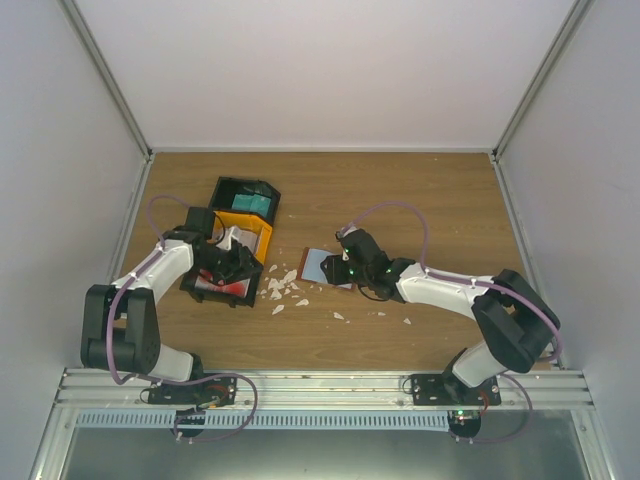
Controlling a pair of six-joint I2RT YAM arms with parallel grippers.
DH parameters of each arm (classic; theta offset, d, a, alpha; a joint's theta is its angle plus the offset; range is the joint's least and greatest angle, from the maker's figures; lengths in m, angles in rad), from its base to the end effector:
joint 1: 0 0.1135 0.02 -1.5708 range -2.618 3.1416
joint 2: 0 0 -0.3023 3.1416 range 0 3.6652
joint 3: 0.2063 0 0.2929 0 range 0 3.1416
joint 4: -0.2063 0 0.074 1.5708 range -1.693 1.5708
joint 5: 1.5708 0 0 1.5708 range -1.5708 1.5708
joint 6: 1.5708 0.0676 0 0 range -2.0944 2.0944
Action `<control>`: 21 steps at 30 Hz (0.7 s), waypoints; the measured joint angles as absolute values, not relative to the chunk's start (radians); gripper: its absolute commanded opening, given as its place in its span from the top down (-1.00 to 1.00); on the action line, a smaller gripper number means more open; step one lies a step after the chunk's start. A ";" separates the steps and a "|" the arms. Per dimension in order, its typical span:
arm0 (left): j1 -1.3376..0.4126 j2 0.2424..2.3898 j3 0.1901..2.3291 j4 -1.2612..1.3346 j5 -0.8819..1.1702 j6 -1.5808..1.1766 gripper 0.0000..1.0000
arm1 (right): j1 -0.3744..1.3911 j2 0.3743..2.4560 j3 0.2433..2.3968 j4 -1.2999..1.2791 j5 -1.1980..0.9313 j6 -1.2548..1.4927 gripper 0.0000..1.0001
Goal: Put the credit cards into the card holder
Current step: Pick up the credit card from the storage box.
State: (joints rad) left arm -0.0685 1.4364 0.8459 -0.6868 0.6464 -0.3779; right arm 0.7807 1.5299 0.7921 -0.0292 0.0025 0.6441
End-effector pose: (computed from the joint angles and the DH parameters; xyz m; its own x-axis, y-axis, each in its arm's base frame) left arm 0.2846 -0.0603 0.1808 -0.9719 -0.2285 -0.0562 -0.1400 0.7533 -0.6426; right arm 0.2574 0.2547 0.1688 -0.8161 0.0368 -0.5768 -0.2657 0.8624 0.4310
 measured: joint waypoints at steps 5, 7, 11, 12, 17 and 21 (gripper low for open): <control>-0.068 1.426 0.846 -0.680 0.638 -0.385 0.04 | 0.781 1.533 0.792 -0.035 0.004 0.644 0.00; -0.068 1.385 0.845 -0.671 0.616 -0.392 -0.03 | 0.781 1.533 0.792 -0.036 0.007 0.644 -0.01; -0.081 1.249 0.846 -0.661 0.509 -0.402 -0.04 | 0.781 1.534 0.793 -0.036 0.010 0.644 -0.01; -0.091 1.228 0.847 -0.662 0.469 -0.403 -0.02 | 0.781 1.536 0.792 -0.036 0.010 0.644 -0.01; -0.165 1.256 0.846 -0.682 0.324 -0.408 0.03 | 0.781 1.552 0.793 -0.036 0.010 0.644 -0.01; -0.215 1.322 0.841 -0.685 0.285 -0.399 -0.01 | 0.781 1.554 0.792 -0.036 0.010 0.645 0.00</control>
State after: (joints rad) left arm -0.2150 1.3220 0.8413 -0.6849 0.2852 -0.3988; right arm 0.7807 1.5543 0.7921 -0.0360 0.0105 0.6445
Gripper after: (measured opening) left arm 0.493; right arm 0.502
